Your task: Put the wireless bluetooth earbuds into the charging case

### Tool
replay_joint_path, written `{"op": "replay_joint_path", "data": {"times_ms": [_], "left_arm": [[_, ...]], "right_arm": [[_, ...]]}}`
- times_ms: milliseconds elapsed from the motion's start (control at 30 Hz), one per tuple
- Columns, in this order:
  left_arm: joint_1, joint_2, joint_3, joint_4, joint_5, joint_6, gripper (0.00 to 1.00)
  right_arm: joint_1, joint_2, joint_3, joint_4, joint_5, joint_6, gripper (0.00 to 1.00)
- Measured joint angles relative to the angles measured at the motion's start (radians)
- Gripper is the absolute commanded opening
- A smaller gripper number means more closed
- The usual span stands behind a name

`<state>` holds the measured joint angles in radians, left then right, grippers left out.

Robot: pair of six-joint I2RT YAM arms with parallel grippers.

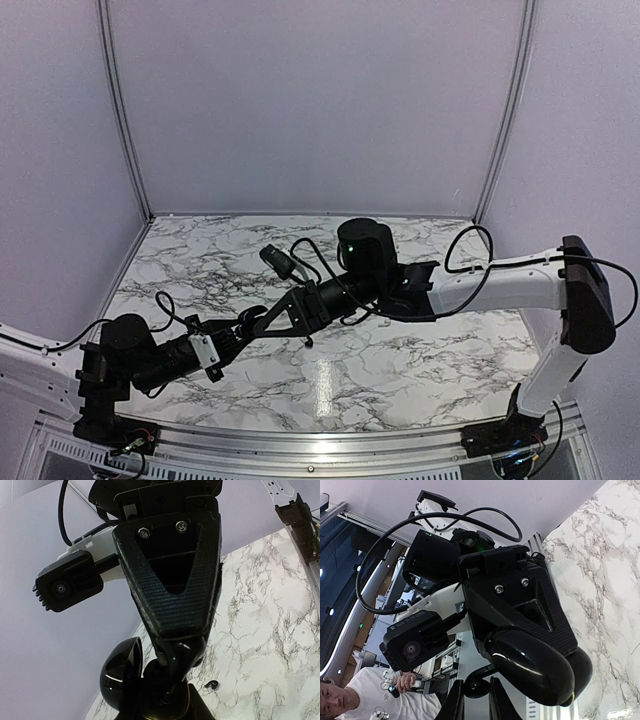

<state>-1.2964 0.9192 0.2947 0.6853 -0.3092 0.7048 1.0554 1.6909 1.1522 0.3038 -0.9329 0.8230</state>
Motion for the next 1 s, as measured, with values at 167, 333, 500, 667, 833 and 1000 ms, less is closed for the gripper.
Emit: {"op": "replay_joint_path", "data": {"times_ms": [167, 333, 500, 667, 833, 1000], "left_arm": [[-0.003, 0.0, 0.0, 0.0, -0.006, 0.0, 0.0], [-0.008, 0.0, 0.0, 0.0, -0.007, 0.002, 0.0], [-0.008, 0.0, 0.0, -0.001, -0.008, 0.002, 0.0], [-0.008, 0.0, 0.0, -0.002, -0.014, 0.002, 0.0], [-0.008, 0.0, 0.0, -0.002, -0.019, 0.003, 0.0], [-0.008, -0.003, 0.0, -0.005, -0.022, 0.003, 0.0]], "right_arm": [[0.0, 0.0, 0.0, 0.009, 0.01, 0.011, 0.07], [-0.001, 0.003, 0.0, 0.018, 0.023, 0.019, 0.07], [-0.001, 0.012, 0.0, 0.018, 0.028, 0.019, 0.07], [-0.001, 0.013, 0.0, 0.017, 0.034, 0.017, 0.08], [-0.001, 0.013, 0.016, -0.021, 0.052, 0.003, 0.09], [-0.001, 0.017, 0.023, -0.024, 0.05, 0.018, 0.09]]}}
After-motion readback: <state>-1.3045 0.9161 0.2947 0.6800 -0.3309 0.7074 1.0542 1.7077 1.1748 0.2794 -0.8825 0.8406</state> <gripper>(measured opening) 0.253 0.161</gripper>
